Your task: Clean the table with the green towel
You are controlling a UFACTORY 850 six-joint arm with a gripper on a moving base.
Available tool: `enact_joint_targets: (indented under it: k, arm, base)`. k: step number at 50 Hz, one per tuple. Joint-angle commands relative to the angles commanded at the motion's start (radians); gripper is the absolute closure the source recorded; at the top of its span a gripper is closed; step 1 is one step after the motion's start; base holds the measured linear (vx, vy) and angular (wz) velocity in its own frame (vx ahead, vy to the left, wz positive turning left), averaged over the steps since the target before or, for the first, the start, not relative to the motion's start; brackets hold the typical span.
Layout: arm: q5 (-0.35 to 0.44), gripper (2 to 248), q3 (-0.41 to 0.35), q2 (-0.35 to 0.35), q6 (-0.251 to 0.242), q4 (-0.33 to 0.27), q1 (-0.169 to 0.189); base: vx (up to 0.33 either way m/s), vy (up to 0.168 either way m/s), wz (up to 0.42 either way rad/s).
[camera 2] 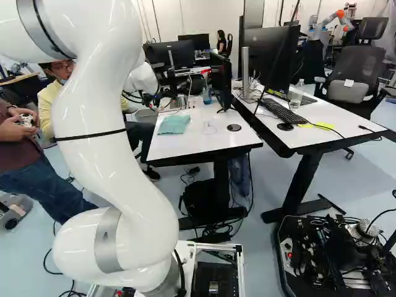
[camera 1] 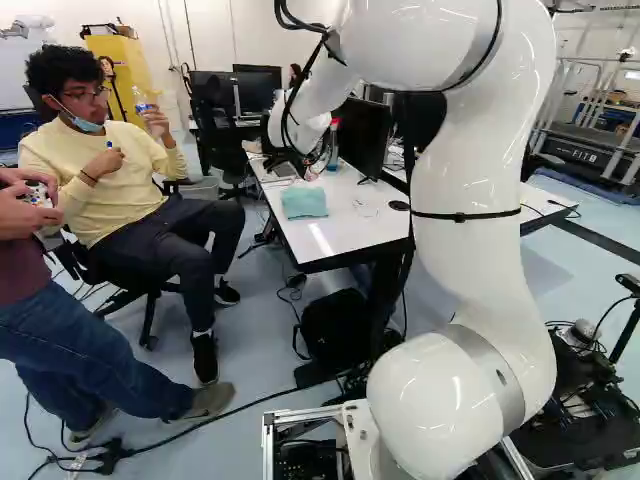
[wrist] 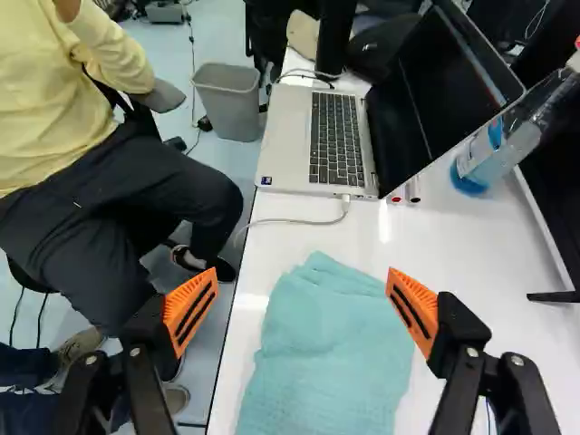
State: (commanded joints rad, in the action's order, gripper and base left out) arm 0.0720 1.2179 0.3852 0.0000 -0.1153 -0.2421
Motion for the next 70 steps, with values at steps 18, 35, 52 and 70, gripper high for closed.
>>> enact_joint_targets:
  k: [18,35,52,70]
  arm:
    - [0.062,3,-0.043,-0.036,0.000,-0.011,-0.005]
    - [0.063,3,-0.044,-0.036,0.000,-0.011,-0.005]
    - [0.063,3,-0.044,-0.036,0.000,-0.011,-0.005]
    - [0.063,3,-0.044,-0.036,0.000,-0.011,-0.005]
  base:
    - [0.000,0.000,0.000]
    - [0.000,0.000,0.000]
    - [0.000,0.000,0.000]
    - [0.000,0.000,0.000]
